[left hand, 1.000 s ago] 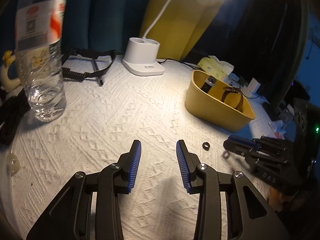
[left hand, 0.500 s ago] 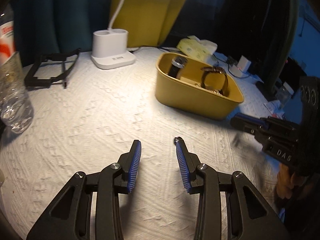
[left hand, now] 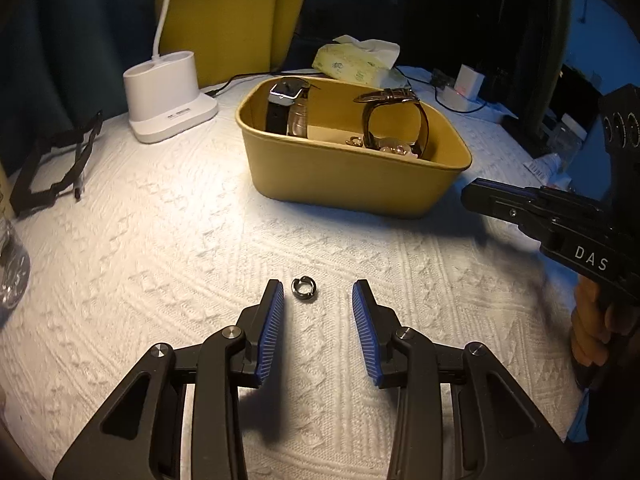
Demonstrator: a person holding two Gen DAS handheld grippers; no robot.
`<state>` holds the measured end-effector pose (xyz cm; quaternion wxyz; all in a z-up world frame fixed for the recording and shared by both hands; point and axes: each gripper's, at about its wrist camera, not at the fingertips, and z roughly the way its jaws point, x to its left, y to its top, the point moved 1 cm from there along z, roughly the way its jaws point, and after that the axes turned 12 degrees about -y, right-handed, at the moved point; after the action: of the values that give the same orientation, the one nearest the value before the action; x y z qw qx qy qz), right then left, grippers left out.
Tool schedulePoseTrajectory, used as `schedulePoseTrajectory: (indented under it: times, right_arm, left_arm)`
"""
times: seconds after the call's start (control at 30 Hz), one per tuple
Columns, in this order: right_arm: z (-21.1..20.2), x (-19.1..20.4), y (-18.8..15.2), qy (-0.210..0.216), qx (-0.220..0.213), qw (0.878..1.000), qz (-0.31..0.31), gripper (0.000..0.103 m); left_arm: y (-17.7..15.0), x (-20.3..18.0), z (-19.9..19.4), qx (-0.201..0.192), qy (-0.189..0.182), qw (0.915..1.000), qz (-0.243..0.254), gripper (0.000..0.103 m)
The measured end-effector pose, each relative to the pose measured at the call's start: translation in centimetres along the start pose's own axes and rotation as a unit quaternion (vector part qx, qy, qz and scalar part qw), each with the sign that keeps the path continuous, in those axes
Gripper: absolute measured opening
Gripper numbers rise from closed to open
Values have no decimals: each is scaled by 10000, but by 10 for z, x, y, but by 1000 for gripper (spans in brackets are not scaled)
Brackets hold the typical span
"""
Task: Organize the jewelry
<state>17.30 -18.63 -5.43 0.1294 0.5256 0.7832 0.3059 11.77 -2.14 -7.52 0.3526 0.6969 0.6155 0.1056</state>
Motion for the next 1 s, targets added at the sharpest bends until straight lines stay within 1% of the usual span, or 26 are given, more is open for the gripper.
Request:
schedulePoseTrajectory:
  times: [0.03,0.07,0.13,0.23,0.37,0.5,0.63,0.83,1.0]
  right_arm:
    - [0,-1,0,14,2,10000,11,13]
    - [0,-1,0,23,0,10000,14,13]
    - [0,-1,0,31,-15,10000,12,13]
    - [0,0,0,38,-20,10000,3,13]
    - [0,1,-1,39,-24,10000,-7,13]
    - [-5,2,2,35,-103,9999,-28,13]
    - [-12,3,6,21,-192,9998,-48,13]
    - [-21,6,18,32,-365,9992,-128,13]
    - [-20,10,29,76,-468,9987,-192,13]
  left_arm:
    - [1,0,1,4,8,10000,7,36]
    - [1,1,1,3,45,10000,-2,30]
    - [2,4,2,-11,58,10000,-57,26]
    - [3,7,4,-22,25,9999,-97,24]
    - [5,9,7,-16,53,10000,-71,15]
    - [7,10,8,-33,26,10000,-69,15]
    - [7,6,2,-145,39,9999,-13,15]
    - [19,-6,-18,-528,-11,9984,176,15]
    - [33,-11,-26,-744,-49,9968,284,15]
